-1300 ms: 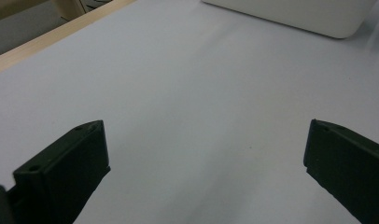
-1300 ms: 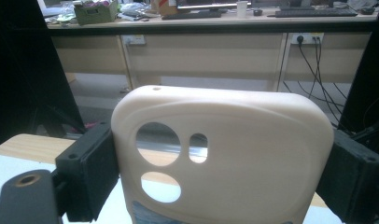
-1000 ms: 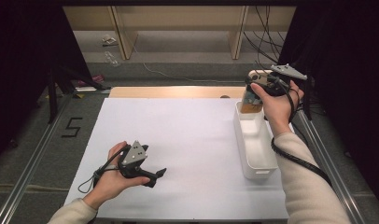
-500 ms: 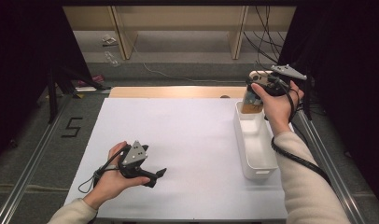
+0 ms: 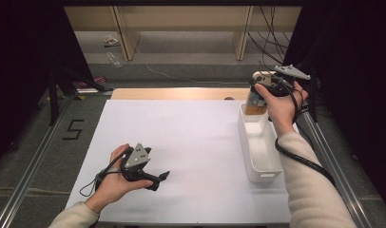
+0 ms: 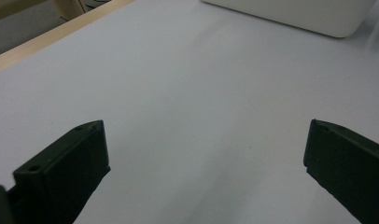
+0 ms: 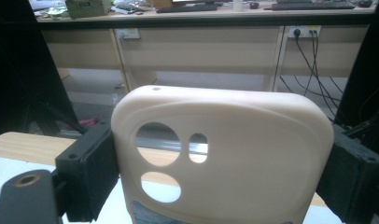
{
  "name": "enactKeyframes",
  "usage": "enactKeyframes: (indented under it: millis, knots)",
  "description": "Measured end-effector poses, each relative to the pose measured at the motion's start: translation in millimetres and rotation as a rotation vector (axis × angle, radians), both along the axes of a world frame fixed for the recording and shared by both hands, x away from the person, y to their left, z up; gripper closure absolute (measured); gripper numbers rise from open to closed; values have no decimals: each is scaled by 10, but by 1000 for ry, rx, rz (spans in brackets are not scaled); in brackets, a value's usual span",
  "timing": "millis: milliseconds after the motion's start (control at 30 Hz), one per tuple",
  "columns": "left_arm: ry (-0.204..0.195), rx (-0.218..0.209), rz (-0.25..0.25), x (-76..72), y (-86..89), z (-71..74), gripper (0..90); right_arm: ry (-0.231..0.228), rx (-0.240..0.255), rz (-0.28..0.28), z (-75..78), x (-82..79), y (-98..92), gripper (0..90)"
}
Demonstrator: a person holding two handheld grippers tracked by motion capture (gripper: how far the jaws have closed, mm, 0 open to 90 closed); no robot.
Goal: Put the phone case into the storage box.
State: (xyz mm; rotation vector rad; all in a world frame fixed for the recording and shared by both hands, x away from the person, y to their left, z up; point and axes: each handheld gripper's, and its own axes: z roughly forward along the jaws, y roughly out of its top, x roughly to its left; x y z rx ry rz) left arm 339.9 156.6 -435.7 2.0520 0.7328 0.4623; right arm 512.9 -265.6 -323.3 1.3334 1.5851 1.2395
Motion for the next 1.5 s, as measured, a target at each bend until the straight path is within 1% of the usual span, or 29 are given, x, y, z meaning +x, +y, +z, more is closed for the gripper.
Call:
enactKeyframes:
  millis: [567, 1500]
  knots:
    - [-1, -2, 0, 0, -2, 2, 0, 14, -4, -11, -42, 40, -28, 125]
    - [0, -2, -2, 0, -4, 1, 0, 18, -19, -18, -67, 128, -17, 125]
